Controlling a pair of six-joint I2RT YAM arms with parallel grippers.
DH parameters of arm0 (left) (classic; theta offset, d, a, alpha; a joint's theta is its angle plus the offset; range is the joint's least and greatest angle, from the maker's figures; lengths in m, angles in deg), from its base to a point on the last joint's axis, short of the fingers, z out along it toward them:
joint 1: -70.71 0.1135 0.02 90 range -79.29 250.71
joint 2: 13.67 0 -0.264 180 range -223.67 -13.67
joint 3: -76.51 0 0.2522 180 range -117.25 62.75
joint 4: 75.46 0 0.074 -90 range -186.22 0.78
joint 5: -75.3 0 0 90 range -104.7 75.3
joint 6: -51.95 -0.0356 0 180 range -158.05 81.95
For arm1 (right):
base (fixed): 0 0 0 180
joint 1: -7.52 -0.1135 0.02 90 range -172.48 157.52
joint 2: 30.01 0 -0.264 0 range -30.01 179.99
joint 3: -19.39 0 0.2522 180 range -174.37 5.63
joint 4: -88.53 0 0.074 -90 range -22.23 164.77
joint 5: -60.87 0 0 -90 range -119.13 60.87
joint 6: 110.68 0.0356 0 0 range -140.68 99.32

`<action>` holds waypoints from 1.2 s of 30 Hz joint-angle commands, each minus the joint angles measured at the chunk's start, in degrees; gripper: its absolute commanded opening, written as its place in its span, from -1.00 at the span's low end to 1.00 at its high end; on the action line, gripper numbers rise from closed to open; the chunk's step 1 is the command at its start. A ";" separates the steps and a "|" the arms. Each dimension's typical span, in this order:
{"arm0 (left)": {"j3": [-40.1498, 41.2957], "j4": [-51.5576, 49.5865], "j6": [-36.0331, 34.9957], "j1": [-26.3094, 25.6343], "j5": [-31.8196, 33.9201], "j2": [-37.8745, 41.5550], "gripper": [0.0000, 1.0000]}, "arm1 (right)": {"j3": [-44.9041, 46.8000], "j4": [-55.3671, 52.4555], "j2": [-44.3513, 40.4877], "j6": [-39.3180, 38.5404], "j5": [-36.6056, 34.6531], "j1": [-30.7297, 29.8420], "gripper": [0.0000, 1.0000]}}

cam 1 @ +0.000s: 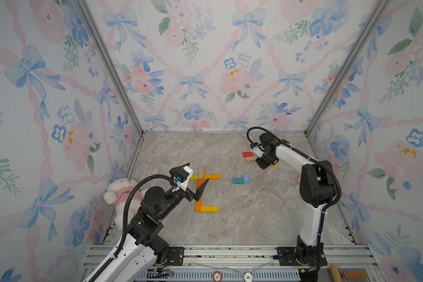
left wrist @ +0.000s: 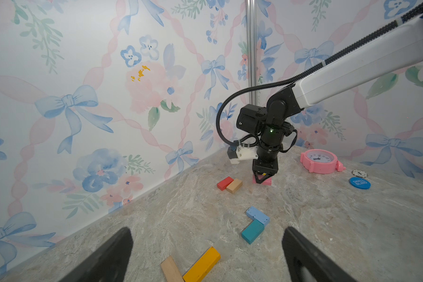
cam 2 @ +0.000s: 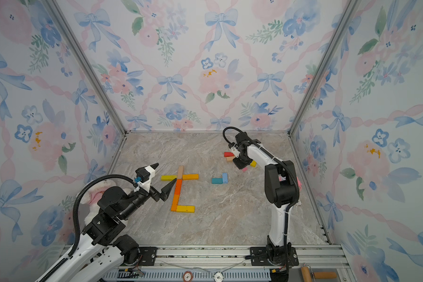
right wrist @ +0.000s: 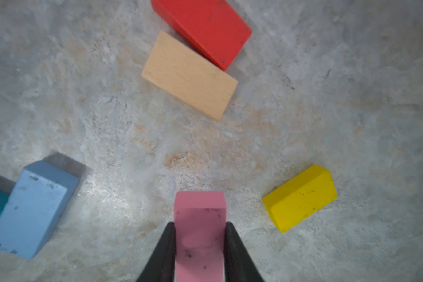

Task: Assemble the letter t with building blocks
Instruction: Pick up the building block from the center of the board, then assemble the building block at the center of the board.

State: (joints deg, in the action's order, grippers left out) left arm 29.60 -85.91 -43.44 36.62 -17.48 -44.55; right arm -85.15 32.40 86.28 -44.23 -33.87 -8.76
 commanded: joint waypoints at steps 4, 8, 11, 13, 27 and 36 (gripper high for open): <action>0.63 1.47 -0.14 0.26 0.32 1.08 0.96 | 10.17 5.77 -8.84 -15.45 2.72 -2.43 -0.78; 0.62 1.48 -0.14 0.33 0.20 1.09 0.96 | 13.07 5.16 -10.84 -21.34 3.83 -3.41 -0.80; 0.70 1.52 -0.10 0.28 0.17 1.23 0.96 | 13.95 4.19 -11.12 -23.64 4.10 -3.80 -0.81; 0.72 1.61 0.00 0.33 0.16 1.18 0.96 | 14.68 4.39 -11.30 -25.16 4.18 -4.25 -0.81; 0.76 1.53 0.03 0.29 0.11 1.33 0.96 | 19.44 5.28 -14.88 -41.37 8.42 -4.76 -0.86; 0.83 1.65 -0.03 0.32 0.36 1.25 0.96 | 20.76 4.84 -14.70 -50.76 11.21 -4.71 -1.00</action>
State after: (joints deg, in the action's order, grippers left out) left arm 29.87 -85.89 -43.44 36.62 -17.48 -44.07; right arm -64.28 38.19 71.46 -90.81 -24.34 -13.54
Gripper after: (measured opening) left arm 0.980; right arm 0.304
